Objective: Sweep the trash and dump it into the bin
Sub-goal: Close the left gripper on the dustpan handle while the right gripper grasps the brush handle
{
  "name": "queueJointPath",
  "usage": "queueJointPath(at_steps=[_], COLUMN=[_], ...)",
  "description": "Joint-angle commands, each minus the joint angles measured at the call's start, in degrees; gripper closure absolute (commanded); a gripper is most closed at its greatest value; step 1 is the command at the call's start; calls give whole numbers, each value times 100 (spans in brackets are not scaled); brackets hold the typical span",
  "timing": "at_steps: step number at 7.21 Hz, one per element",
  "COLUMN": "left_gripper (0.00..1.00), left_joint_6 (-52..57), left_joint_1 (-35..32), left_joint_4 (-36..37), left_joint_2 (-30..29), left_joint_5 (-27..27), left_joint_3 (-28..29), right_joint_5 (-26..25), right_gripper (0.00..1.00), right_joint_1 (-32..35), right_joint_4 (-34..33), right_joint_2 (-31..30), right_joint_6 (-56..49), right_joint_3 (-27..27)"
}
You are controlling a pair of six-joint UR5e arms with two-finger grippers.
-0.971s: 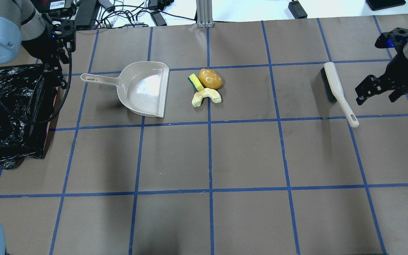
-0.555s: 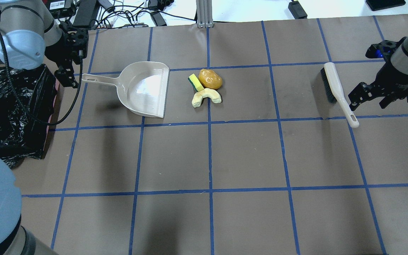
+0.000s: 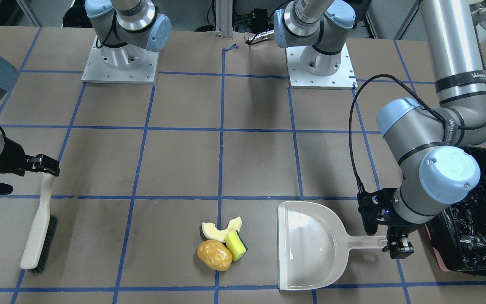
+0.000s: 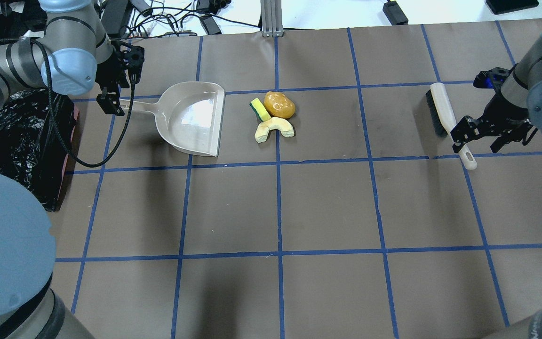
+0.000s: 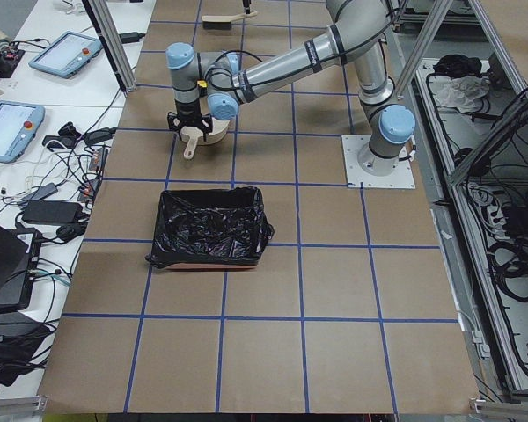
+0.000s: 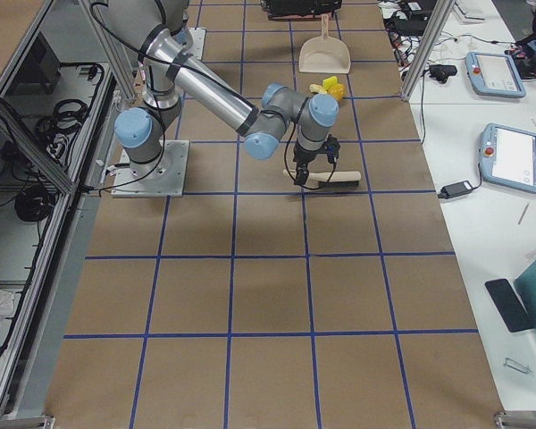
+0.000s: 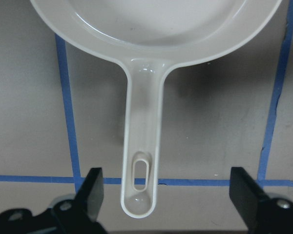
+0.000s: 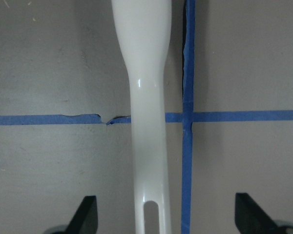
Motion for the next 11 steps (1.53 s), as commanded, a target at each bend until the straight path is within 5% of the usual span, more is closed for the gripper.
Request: queueJointPath(at_steps=[1,6,7,10,11], left_gripper=[11,11,11,22,44], left_joint_6=[31,31,31,40,57], left_joint_1=[28,55,55,142,160], left_joint_4=[241,408,399,391,390], left_joint_2=[-139,-324,-315,-298,-298], left_joint_5=[14,40,41,58,49], left_joint_3=[-10,-36,-71,-116,-116], right_joint_5=[41,-11,-2,6,7], right_gripper=[5,19,29,45,47], right_joint_1=[67,85,85,85,85], right_joint_4=[10,-17,-16,-34,-43], right_joint_2=[105,273,273,325,325], right_joint_6=[465,459,468,485,503], right_joint_3=[25,-80,-89,-89,-98])
